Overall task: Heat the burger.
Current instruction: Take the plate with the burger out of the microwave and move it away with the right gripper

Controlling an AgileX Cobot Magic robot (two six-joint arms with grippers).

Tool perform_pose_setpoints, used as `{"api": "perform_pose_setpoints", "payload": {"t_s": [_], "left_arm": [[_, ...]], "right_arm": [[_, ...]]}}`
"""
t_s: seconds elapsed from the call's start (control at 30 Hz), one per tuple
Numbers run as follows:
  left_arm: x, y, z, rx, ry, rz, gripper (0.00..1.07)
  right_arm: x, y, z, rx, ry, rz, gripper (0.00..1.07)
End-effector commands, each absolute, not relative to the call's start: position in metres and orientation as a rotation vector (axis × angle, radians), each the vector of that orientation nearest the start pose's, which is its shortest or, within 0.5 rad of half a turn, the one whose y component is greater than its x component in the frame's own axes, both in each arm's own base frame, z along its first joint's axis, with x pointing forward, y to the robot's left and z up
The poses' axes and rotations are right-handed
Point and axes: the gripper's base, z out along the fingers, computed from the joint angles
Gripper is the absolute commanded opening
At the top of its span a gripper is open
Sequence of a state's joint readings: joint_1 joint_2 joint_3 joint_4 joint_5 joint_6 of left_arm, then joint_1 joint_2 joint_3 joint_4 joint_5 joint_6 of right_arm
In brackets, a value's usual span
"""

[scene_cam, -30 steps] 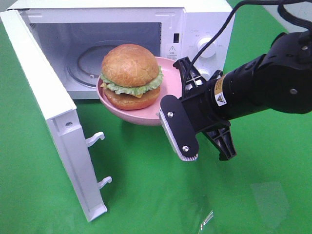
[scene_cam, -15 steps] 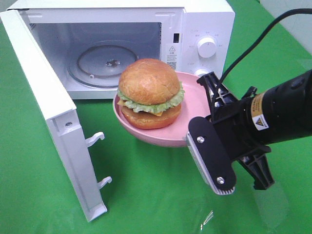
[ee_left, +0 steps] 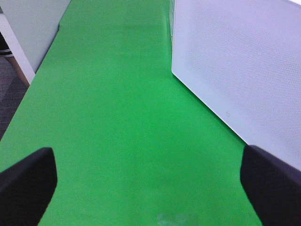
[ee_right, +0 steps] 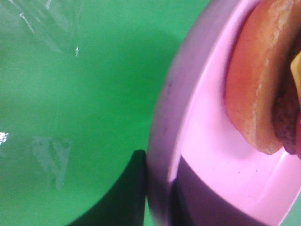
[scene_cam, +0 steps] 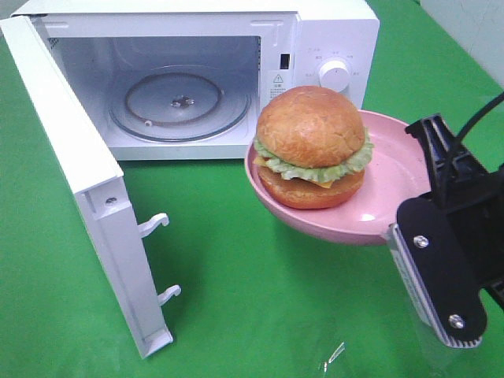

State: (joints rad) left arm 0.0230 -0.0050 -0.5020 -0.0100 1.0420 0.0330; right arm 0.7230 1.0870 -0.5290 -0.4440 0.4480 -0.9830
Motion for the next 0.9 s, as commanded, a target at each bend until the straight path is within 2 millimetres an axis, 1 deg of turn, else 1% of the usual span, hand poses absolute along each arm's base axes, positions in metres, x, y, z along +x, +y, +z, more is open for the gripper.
{"api": "perform_pose_setpoints", "payload": {"t_s": [0.03, 0.07, 0.17, 0.2, 0.37, 0.47, 0.57, 0.6, 0.63, 0.67, 0.7, 0.73, 0.77, 0.83, 0.87, 0.9], "left_arm": [[-0.007, -0.001, 0.279, 0.011, 1.997, 0.025, 0.98], [-0.007, -0.001, 0.279, 0.011, 1.997, 0.025, 0.98], [-0.007, -0.001, 0.279, 0.011, 1.997, 0.025, 0.98], [-0.007, -0.001, 0.279, 0.011, 1.997, 0.025, 0.98], [-0.007, -0.001, 0.279, 0.011, 1.997, 0.025, 0.98], [-0.007, -0.001, 0.279, 0.011, 1.997, 0.025, 0.98], [-0.007, -0.001, 0.279, 0.011, 1.997, 0.025, 0.98], [-0.007, -0.001, 0.279, 0.011, 1.997, 0.025, 0.98], [-0.007, -0.001, 0.279, 0.011, 1.997, 0.025, 0.98], [-0.007, -0.001, 0.279, 0.011, 1.997, 0.025, 0.98], [-0.007, -0.001, 0.279, 0.011, 1.997, 0.025, 0.98], [-0.007, -0.001, 0.279, 0.011, 1.997, 0.025, 0.98], [-0.007, -0.001, 0.279, 0.011, 1.997, 0.025, 0.98], [-0.007, -0.001, 0.279, 0.011, 1.997, 0.025, 0.98], [-0.007, -0.001, 0.279, 0.011, 1.997, 0.025, 0.98], [-0.007, -0.001, 0.279, 0.011, 1.997, 0.025, 0.98]], "right_arm": [[0.147, 0.105, 0.242, -2.055, 1.295, -0.551, 0.00], [0.142, 0.098, 0.245, -2.046, 1.302, -0.570, 0.00], [0.138, 0.093, 0.249, -2.037, 1.322, -0.584, 0.00], [0.133, 0.087, 0.253, -2.026, 1.336, -0.599, 0.00], [0.126, 0.078, 0.260, -1.975, 1.379, -0.610, 0.00], [0.120, 0.070, 0.263, -1.934, 1.444, -0.609, 0.00], [0.119, 0.068, 0.262, -1.934, 1.472, -0.613, 0.00], [0.118, 0.064, 0.261, -1.949, 1.515, -0.632, 0.00], [0.118, 0.064, 0.261, -1.949, 1.515, -0.632, 0.00], [0.118, 0.060, 0.260, -1.949, 1.564, -0.664, 0.00], [0.118, 0.060, 0.260, -1.949, 1.564, -0.664, 0.00], [0.118, 0.056, 0.260, -1.931, 1.611, -0.703, 0.00], [0.118, 0.056, 0.260, -1.931, 1.611, -0.703, 0.00], [0.120, 0.050, 0.261, -1.870, 1.675, -0.768, 0.00], [0.120, 0.050, 0.261, -1.870, 1.675, -0.768, 0.00], [0.121, 0.048, 0.262, -1.835, 1.707, -0.781, 0.00]]}}
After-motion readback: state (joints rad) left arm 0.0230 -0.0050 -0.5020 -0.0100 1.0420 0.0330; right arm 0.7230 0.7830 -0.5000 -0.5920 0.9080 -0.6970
